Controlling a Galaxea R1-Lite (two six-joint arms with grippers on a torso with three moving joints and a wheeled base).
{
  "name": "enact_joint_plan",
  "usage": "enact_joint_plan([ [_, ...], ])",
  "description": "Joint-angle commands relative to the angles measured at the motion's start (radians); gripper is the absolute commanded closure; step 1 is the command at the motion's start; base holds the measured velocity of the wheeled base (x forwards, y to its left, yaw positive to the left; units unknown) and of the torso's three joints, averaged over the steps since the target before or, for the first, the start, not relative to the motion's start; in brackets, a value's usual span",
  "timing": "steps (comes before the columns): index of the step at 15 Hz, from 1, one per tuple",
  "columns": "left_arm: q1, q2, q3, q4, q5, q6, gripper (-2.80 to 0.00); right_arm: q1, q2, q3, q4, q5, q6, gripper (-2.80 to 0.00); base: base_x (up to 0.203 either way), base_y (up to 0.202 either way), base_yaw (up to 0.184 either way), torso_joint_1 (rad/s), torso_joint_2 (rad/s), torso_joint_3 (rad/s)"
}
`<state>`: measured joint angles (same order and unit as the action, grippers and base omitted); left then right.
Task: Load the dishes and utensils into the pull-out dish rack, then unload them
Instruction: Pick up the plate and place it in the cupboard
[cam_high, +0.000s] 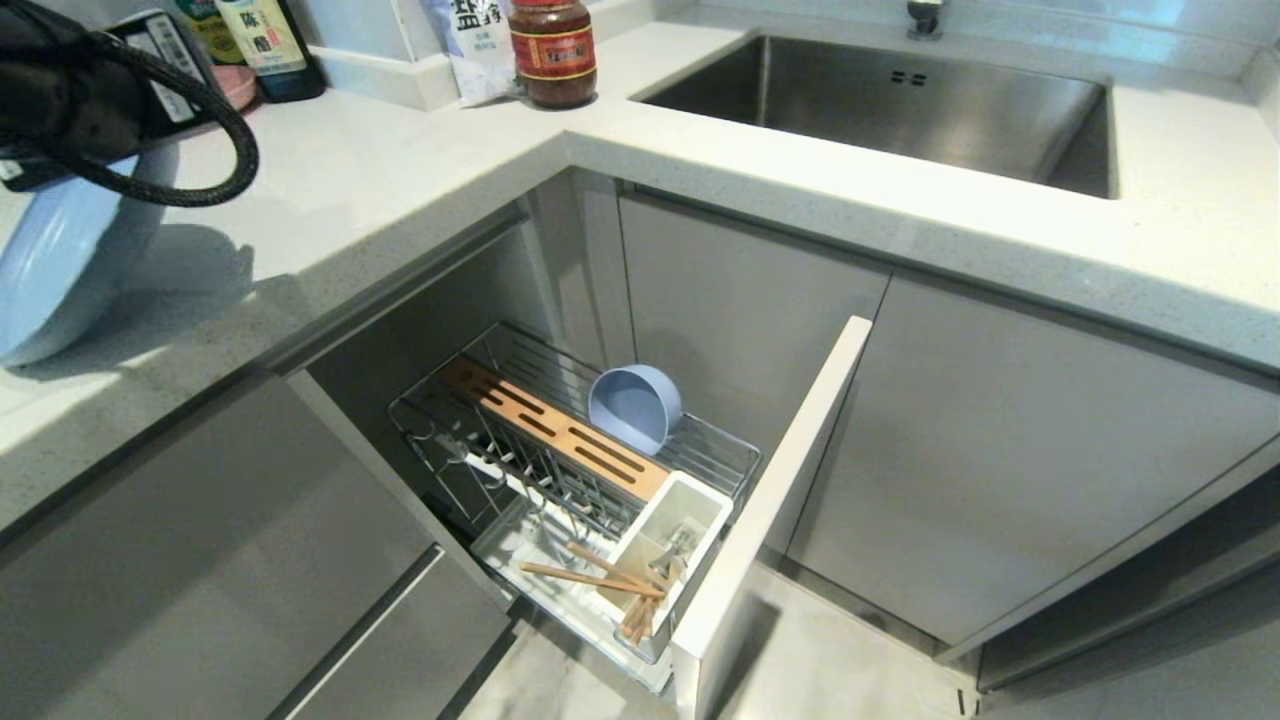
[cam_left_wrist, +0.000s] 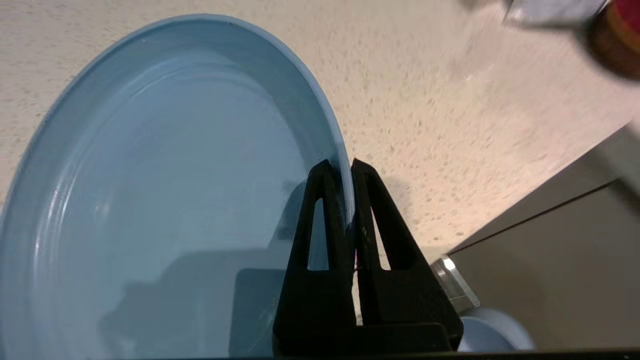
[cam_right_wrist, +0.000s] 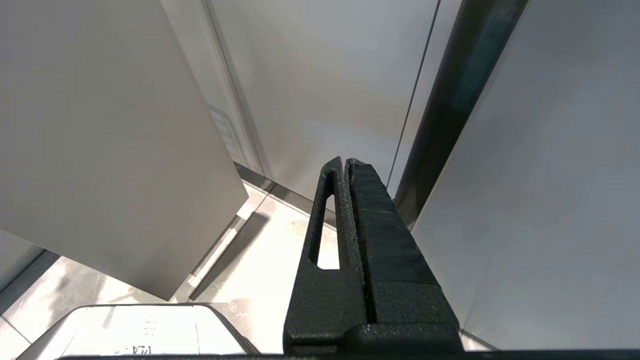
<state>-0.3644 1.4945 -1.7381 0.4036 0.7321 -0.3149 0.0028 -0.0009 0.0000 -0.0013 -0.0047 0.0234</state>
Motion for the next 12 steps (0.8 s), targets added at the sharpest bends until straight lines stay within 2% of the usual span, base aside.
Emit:
enact_joint_plan([
  [1, -0.009, -0.076, 0.001, 0.002, 0.005, -0.061, 0.00, 0.000, -0.004, 0.002, 0.000, 0.000, 0.000, 0.00, 0.000, 0.000, 0.000, 0.000, 0.00, 0.000],
  [4, -0.082, -0.098, -0.004, -0.002, 0.011, -0.087, 0.00, 0.000, -0.004, 0.002, 0.000, 0.000, 0.001, 0.00, 0.000, 0.000, 0.000, 0.000, 0.00, 0.000],
  [6, -0.152, -0.111, -0.005, -0.050, 0.008, -0.139, 0.00, 0.000, -0.004, 0.002, 0.000, 0.000, 0.001, 0.00, 0.000, 0.000, 0.000, 0.000, 0.00, 0.000],
  [11, -0.385, -0.155, 0.032, -0.195, 0.009, -0.183, 0.00, 0.000, -0.004, 0.002, -0.001, 0.000, 0.000, 0.00, 0.000, 0.000, 0.000, 0.000, 0.00, 0.000],
  [12, -0.426, -0.160, 0.037, -0.215, 0.007, -0.211, 0.00, 0.000, -0.004, 0.002, 0.000, 0.000, 0.000, 0.00, 0.000, 0.000, 0.000, 0.000, 0.00, 0.000],
])
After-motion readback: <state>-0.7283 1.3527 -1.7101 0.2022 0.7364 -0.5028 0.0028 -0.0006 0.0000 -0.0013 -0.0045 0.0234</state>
